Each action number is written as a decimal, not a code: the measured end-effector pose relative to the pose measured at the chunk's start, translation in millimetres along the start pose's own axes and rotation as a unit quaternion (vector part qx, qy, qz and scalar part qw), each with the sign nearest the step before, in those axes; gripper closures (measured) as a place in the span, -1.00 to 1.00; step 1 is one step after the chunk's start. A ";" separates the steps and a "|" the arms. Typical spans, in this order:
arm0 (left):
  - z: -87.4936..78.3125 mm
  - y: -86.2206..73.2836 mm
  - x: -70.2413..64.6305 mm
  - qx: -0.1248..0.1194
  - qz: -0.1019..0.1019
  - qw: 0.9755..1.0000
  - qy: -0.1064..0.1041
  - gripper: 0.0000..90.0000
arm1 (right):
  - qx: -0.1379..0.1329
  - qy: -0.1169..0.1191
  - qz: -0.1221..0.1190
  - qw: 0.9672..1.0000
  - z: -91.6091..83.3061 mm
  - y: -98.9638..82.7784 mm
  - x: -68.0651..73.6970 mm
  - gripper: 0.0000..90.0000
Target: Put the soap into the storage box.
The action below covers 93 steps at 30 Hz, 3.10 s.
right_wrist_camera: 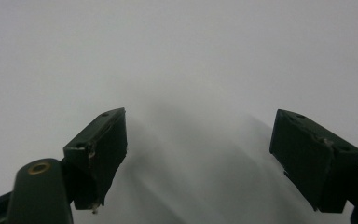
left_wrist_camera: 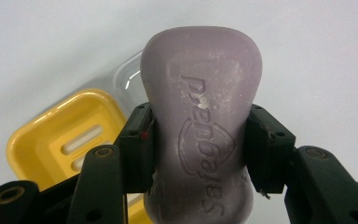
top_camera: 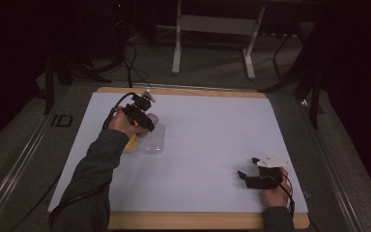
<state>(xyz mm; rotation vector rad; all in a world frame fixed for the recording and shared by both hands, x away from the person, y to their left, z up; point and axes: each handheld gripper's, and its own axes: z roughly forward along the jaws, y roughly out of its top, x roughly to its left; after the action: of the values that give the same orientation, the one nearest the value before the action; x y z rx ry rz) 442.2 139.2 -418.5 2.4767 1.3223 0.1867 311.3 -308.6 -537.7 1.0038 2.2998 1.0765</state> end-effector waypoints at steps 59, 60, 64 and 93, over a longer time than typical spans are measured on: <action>14.7 -32.6 49.3 0.018 -0.078 0.997 0.024 0.11 | 0.001 -0.001 -0.002 1.000 0.1 0.0 0.4 -0.59; 14.7 -32.6 49.3 0.018 -0.078 0.997 0.024 0.11 | 0.001 -0.001 -0.002 1.000 0.1 0.0 0.4 -0.59; 15.8 -33.4 50.7 0.020 -0.082 0.996 0.024 0.11 | 0.002 -0.001 -0.003 1.000 0.3 0.2 0.8 -0.59; 22.7 -34.7 53.7 0.017 -0.129 0.991 0.025 0.11 | 0.002 -0.001 -0.005 1.000 0.5 0.2 0.9 -0.59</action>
<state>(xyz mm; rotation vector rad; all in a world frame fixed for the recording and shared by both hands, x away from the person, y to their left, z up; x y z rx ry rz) 451.1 196.5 -453.8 2.3125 1.6619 0.1665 311.1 -307.6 -537.8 0.9947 2.3035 1.0671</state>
